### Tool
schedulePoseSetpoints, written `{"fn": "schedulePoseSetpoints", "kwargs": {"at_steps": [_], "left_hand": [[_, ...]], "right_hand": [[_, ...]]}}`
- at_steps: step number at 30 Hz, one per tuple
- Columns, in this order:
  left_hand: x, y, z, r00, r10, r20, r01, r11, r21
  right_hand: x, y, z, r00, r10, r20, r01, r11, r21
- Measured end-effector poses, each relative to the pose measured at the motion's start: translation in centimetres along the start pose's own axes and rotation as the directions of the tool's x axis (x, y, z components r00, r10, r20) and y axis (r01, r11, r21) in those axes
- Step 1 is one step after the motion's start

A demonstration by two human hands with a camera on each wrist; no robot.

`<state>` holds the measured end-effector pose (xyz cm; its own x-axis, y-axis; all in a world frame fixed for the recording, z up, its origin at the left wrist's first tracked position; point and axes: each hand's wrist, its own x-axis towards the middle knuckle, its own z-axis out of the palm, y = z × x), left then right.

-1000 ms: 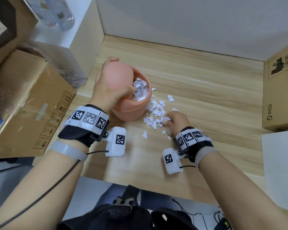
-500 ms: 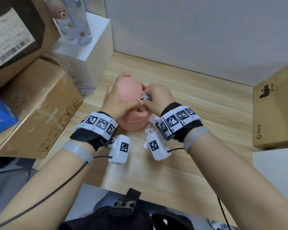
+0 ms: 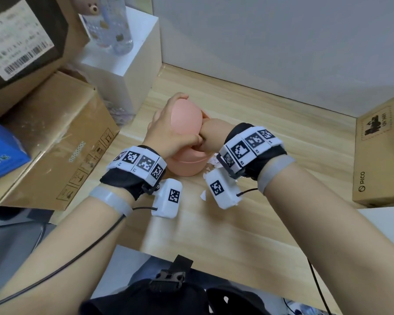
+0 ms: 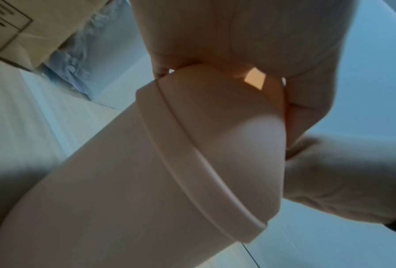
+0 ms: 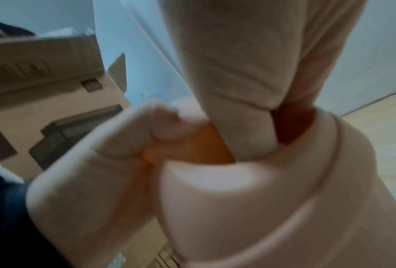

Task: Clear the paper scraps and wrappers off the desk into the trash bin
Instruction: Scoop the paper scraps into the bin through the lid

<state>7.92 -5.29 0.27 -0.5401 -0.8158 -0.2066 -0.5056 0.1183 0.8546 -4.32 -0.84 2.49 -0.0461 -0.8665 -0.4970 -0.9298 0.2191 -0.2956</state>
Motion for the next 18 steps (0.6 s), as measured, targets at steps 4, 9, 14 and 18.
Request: {"fn": "schedulePoseSetpoints", "kwargs": {"at_steps": [4, 9, 14, 18], "left_hand": [[-0.1, -0.2, 0.3, 0.999, -0.043, 0.019, 0.044, 0.997, -0.071], [0.0, -0.3, 0.3, 0.998, -0.06, 0.0, 0.06, 0.995, -0.08], [0.2, -0.7, 0.6, 0.999, -0.047, -0.026, 0.045, 0.995, -0.088], [0.3, -0.6, 0.6, 0.999, -0.046, -0.012, 0.045, 0.997, -0.07]], "right_hand": [[-0.6, 0.9, -1.4, 0.999, -0.045, 0.025, 0.046, 0.998, -0.053], [-2.2, 3.5, -2.7, 0.99, 0.028, -0.138, 0.009, 0.966, 0.26], [-0.7, 1.8, -1.3, 0.974, 0.175, 0.146, -0.218, 0.53, 0.82], [2.9, -0.2, 0.0, 0.914, 0.27, 0.303, -0.382, 0.324, 0.865]]}}
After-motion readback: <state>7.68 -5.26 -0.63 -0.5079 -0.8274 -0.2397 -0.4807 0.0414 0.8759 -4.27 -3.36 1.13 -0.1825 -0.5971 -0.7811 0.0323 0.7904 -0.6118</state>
